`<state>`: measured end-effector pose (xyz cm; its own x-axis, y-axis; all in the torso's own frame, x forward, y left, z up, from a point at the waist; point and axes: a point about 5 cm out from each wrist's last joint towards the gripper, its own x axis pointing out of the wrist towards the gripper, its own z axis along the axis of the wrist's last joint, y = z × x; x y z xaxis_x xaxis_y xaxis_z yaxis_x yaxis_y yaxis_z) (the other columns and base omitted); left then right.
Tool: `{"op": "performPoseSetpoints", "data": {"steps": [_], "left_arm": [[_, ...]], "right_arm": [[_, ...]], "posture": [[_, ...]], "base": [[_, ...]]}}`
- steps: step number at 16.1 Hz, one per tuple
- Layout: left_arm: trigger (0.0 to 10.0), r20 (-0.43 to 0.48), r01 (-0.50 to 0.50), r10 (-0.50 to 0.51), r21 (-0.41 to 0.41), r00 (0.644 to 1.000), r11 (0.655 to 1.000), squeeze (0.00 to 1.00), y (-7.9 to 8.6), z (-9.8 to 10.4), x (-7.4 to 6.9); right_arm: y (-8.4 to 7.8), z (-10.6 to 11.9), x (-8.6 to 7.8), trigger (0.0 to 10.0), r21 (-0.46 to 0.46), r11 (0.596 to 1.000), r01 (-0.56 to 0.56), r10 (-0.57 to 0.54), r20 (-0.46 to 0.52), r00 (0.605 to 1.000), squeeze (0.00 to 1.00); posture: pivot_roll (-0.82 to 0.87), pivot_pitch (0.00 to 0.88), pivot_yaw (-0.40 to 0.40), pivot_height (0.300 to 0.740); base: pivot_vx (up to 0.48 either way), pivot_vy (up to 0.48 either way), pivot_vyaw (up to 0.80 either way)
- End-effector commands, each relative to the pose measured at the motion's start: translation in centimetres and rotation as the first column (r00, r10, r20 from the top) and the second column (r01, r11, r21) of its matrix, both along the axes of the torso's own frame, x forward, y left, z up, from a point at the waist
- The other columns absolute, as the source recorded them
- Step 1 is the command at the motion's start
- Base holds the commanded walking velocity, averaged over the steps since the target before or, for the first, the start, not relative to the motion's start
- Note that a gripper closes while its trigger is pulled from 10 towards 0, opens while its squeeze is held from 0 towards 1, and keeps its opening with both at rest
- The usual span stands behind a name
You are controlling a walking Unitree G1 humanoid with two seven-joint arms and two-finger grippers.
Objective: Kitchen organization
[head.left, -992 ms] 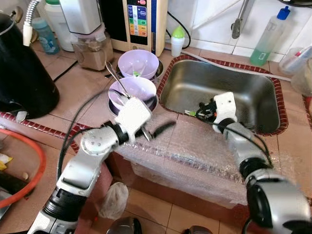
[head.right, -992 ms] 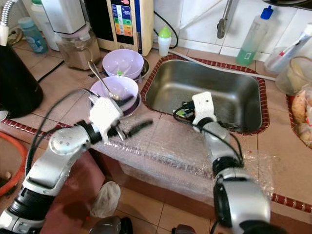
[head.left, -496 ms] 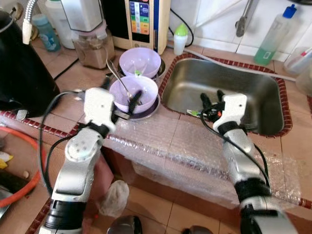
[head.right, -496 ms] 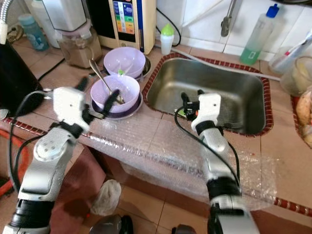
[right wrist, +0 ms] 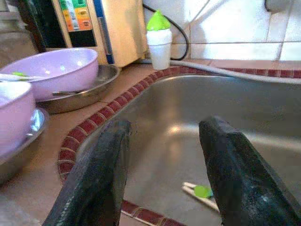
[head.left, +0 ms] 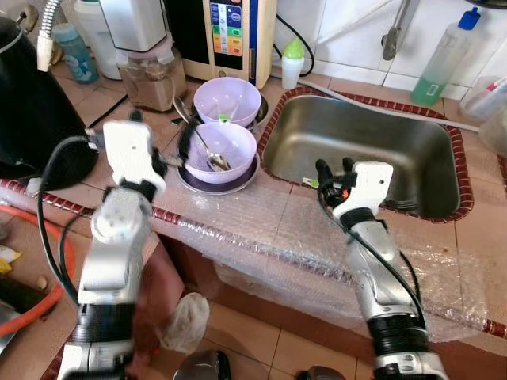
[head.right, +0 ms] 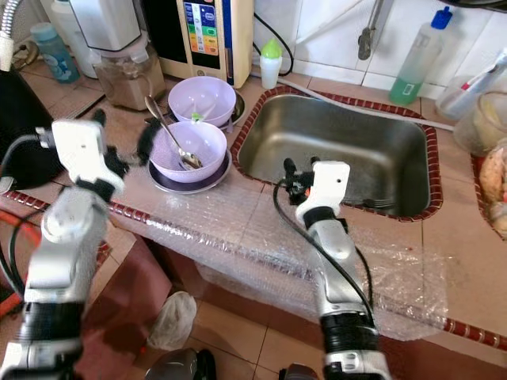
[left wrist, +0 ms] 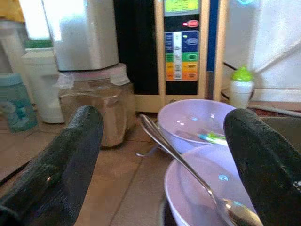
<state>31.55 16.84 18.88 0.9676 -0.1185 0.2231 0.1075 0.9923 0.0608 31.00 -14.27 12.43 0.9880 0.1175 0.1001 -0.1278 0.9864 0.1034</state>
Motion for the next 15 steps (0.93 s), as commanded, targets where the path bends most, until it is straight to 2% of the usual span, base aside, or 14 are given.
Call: {"op": "performPoseSetpoints", "data": {"steps": [1,3,5,8,9,11,15], "left_arm": [[10.0,-0.045,-0.02,0.02,-0.003,0.999,1.0,0.0,0.5,-0.1,0.9],[10.0,-0.078,-0.011,0.011,-0.001,0.997,1.0,0.0,0.4,0.2,2.1],[10.0,-0.133,0.026,-0.028,-0.012,0.991,1.0,0.0,-0.4,0.2,3.8],[10.0,-0.17,0.053,-0.054,-0.006,0.984,0.999,0.0,-1.1,0.0,4.9],[10.0,-0.193,0.044,-0.046,-0.014,0.98,0.999,0.0,-0.9,-0.2,5.5],[10.0,-0.211,0.028,-0.033,-0.026,0.977,0.999,0.0,-0.6,-0.1,6.2],[10.0,-0.223,0.007,-0.021,-0.064,0.975,0.998,0.0,-0.3,0.0,6.8]], "right_arm": [[-0.3,0.8,0.0,10.0,-0.054,0.998,0.025,-0.023,0.03,0.999,0.0],[0.2,1.0,-0.5,10.0,-0.055,0.998,-0.009,0.01,0.017,1.0,0.0],[1.1,1.2,-1.7,10.0,-0.015,0.993,-0.115,0.115,0.021,0.993,0.0],[1.9,1.5,-3.1,10.0,0.049,0.976,-0.213,0.212,0.027,0.977,0.0],[2.6,1.8,-4.1,10.0,0.03,0.959,-0.283,0.282,0.03,0.959,0.0],[2.8,2.1,-5.2,10.0,0.005,0.943,-0.332,0.332,0.031,0.943,0.0],[2.5,2.4,-6.1,10.0,0.0,0.935,-0.354,0.354,0.013,0.935,0.0]], "posture": [[0.01,0.055,0.039,0.74],[0.0,0.067,0.042,0.74],[-0.01,0.089,0.049,0.74],[-0.03,0.114,0.062,0.74],[-0.04,0.135,0.066,0.74],[-0.06,0.155,0.067,0.74],[-0.09,0.187,0.059,0.74]], "base": [[0.0,0.0,0.0],[0.0,0.0,0.0],[0.0,0.0,0.0],[0.0,0.0,0.0],[0.0,0.0,0.0],[0.0,0.0,0.0],[0.0,0.0,0.0]]}}
